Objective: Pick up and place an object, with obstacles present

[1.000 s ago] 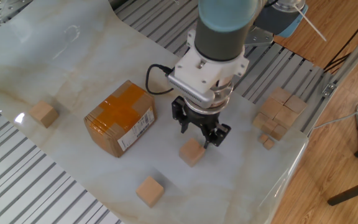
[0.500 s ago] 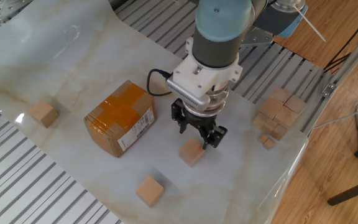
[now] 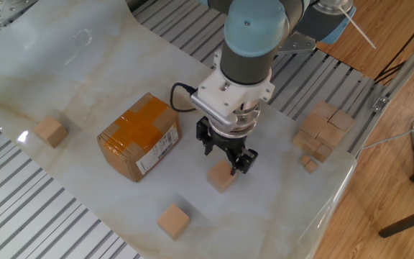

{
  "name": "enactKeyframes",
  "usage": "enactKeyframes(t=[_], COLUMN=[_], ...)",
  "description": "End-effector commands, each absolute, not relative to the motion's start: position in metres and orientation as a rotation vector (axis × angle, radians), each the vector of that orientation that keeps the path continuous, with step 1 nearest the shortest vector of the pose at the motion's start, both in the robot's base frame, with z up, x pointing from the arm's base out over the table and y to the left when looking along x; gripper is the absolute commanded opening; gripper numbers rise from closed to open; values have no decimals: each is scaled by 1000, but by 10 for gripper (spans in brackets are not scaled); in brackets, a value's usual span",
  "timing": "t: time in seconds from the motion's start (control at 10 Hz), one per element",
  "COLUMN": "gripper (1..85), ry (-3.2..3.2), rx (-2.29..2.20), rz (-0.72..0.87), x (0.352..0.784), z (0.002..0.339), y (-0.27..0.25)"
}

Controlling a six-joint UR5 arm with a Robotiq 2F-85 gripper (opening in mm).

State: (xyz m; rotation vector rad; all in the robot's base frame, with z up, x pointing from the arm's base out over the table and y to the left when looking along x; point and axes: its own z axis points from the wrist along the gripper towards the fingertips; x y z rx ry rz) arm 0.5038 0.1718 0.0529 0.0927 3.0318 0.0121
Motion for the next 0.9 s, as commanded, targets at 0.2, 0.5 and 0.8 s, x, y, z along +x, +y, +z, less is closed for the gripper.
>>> enactKeyframes(t=[0.2, 0.5, 0.8], gripper=[700, 700, 700], ry=[3020, 3026, 3019], rx=[190, 203, 200], rz=[22, 29, 29], x=[509, 508, 511], z=[51, 54, 52], y=[183, 184, 185])
